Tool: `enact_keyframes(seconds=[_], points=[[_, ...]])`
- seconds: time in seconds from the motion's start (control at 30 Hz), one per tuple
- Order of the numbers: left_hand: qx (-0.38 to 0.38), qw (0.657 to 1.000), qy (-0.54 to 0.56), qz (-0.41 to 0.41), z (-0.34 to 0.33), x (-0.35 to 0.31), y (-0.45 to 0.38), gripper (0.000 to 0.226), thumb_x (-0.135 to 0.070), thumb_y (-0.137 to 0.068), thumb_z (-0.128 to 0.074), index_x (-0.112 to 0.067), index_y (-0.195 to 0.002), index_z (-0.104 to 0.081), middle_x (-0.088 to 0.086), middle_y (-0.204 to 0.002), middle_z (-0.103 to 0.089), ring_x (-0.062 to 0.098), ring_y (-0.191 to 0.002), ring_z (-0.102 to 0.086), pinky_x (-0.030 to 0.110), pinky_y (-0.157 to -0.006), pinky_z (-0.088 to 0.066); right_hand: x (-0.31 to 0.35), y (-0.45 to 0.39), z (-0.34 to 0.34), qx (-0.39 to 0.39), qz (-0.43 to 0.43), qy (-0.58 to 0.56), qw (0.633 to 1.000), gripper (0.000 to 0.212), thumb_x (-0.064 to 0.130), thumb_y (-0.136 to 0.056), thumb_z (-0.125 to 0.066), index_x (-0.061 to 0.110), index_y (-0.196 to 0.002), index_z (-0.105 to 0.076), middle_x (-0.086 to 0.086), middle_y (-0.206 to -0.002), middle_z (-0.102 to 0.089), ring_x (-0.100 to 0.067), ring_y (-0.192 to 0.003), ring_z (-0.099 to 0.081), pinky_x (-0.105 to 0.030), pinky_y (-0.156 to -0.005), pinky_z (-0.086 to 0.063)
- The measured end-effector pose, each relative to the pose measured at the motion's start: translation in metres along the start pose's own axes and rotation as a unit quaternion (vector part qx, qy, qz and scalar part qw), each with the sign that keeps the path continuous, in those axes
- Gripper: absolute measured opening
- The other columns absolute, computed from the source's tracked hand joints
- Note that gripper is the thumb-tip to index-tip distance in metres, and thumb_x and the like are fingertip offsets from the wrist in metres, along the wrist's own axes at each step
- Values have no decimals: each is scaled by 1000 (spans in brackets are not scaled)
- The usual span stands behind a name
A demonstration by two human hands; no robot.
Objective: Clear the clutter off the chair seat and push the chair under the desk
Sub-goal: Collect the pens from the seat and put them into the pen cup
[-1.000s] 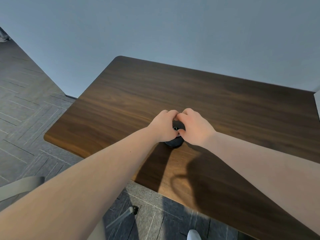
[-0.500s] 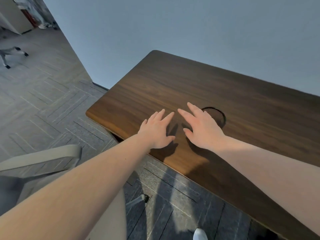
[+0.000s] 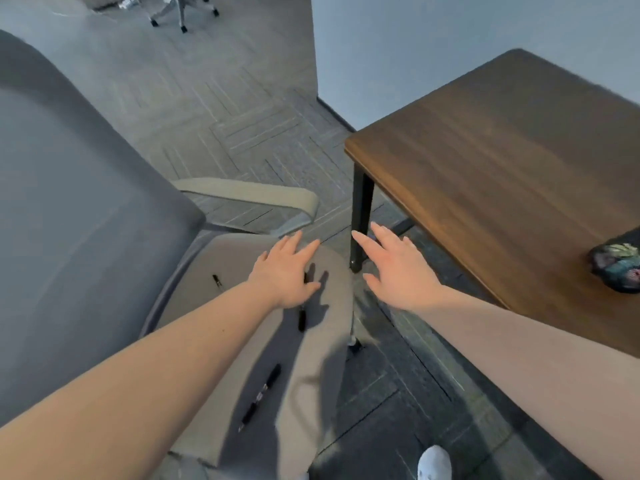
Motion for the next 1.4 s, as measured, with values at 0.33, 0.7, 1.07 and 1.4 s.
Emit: enact_keyframes(seconds=[0.33,0.7,1.07,1.4], points=[[74,987,70,121,-124,140,62,77,-51,-86,-52,-31,-148,-11,3,-160,-7,24,-148,-5,53,-118,-16,103,-48,-143,111,69,55,990,70,26,-91,-54,29,-150,-16,-10,-159,-16,-24,-148,-12,-47,-118,-16],[103,986,70,114,-218,143,53,78,-62,-79,-54,-25,-142,-25,4,-145,-34,27,-137,-30,48,-109,-32,104,-86,-229,138,-16,35,990,63,32,-93,-50,26,-148,-20,-14,-151,-25,-33,-140,-22,-45,-108,-34],[144,978,115,98,-259,130,44,55,-53,-78,-63,-16,-115,-46,5,-120,-40,27,-116,-42,43,-87,-44,104,-96,-249,77,-68,-21,994,64,-3,-83,-48,14,-142,-28,-22,-136,-29,-39,-113,-40,-38,-92,-42],[23,944,262,199,-238,164,44,12,-15,-95,-38,-13,-92,-27,19,-101,-56,38,-82,-55,42,-68,-42,140,-103,-245,98,-54,-78,991,78,-5,-82,-46,22,-150,-17,-20,-122,-45,-39,-115,-45,-41,-97,-40]])
Point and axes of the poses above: each hand's wrist, its own y-axis away from the middle knuckle, its own z-axis out of the back of the hand, x = y × z, the point moved 5 cm from there along -y, towards the middle knuckle
